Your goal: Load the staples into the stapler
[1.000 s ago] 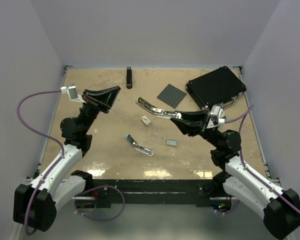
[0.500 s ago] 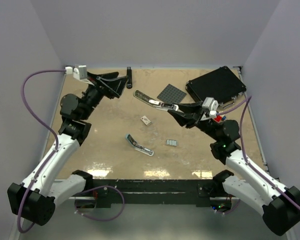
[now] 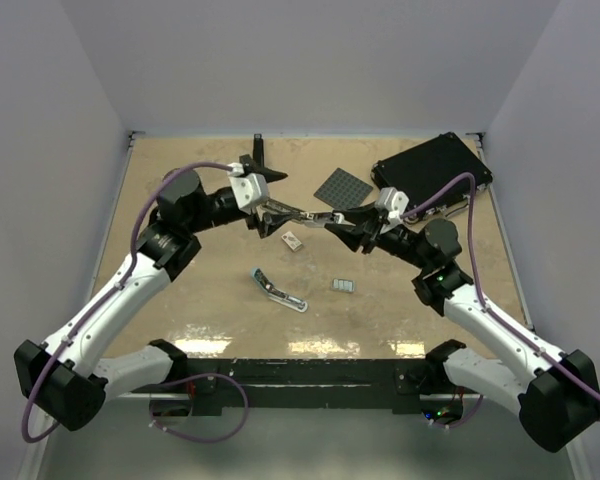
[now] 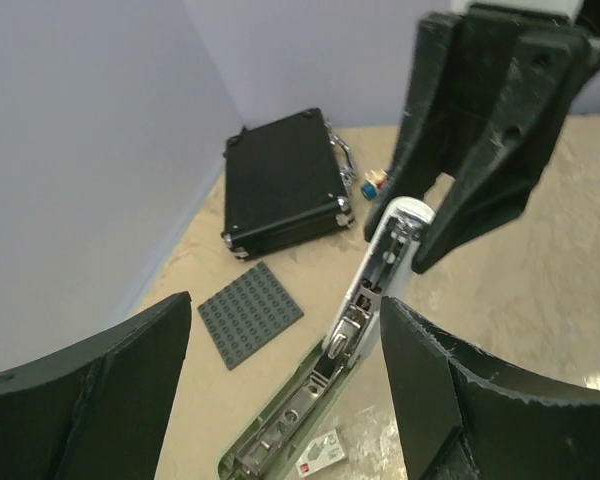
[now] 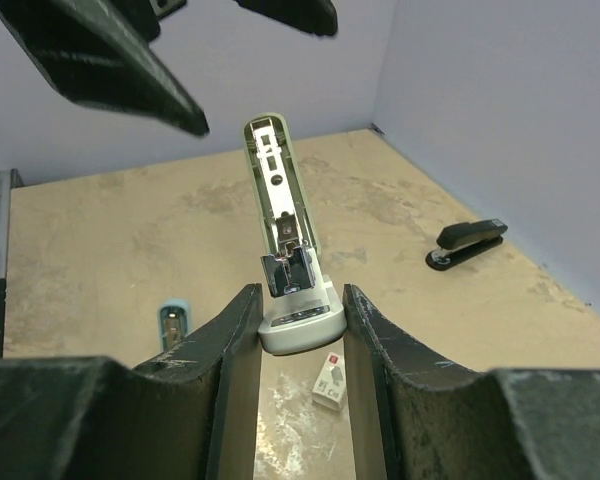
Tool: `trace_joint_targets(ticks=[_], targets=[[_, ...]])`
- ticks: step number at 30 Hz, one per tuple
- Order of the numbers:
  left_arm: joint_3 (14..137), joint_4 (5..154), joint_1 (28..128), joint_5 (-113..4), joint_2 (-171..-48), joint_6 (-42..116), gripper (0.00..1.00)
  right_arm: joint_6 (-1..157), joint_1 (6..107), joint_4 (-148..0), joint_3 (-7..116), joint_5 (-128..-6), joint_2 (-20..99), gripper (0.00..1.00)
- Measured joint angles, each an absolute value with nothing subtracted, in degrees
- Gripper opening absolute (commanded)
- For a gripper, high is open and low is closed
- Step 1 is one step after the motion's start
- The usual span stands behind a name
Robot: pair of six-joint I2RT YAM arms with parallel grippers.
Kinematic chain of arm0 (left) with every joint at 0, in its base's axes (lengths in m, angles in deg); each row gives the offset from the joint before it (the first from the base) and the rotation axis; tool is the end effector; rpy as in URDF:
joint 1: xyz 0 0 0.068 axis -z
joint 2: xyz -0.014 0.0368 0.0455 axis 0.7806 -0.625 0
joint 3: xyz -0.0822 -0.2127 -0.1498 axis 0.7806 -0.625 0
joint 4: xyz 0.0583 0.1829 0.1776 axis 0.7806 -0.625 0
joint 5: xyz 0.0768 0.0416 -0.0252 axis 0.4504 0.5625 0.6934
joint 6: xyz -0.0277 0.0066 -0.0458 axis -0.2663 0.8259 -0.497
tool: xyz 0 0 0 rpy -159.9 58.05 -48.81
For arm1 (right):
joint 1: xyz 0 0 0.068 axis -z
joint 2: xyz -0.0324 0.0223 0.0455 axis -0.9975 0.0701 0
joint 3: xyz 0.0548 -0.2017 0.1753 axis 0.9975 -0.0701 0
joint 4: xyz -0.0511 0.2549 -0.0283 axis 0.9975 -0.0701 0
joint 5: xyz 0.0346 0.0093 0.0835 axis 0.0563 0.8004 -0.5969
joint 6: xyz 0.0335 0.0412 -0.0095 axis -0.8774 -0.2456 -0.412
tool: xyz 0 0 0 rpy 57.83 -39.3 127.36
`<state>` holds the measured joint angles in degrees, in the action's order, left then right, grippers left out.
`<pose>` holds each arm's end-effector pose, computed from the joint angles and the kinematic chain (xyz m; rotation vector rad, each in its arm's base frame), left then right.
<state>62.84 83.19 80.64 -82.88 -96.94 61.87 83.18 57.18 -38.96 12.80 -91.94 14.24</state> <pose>0.2058 -0.1399 0.3994 1.0152 1.2002 -0.7091 0.1860 0.1244 0.3206 -0.7969 1.1894 0.8263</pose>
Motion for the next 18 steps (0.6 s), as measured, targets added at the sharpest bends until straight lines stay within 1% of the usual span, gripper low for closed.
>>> trace_joint_targets(ticks=[3,5,12,18], targets=[[64.96,76.96,80.68,-89.0,-99.67,70.16,0.8,83.64,57.18,-39.94,13.41,-93.51,14.37,0.0],[66.57,73.0,80.68,-92.08,-102.08,74.55,0.78,83.73,57.18,-40.16,13.6,-94.67,14.37,0.0],[71.95,62.38,80.94,-98.27,-109.27,83.79,0.62,83.95,57.18,-40.86,13.63,-96.88,14.37,0.0],[75.53,57.29,83.0,-99.34,-112.9,88.17,0.55,83.95,57.18,-41.43,13.63,-97.82,14.4,0.0]])
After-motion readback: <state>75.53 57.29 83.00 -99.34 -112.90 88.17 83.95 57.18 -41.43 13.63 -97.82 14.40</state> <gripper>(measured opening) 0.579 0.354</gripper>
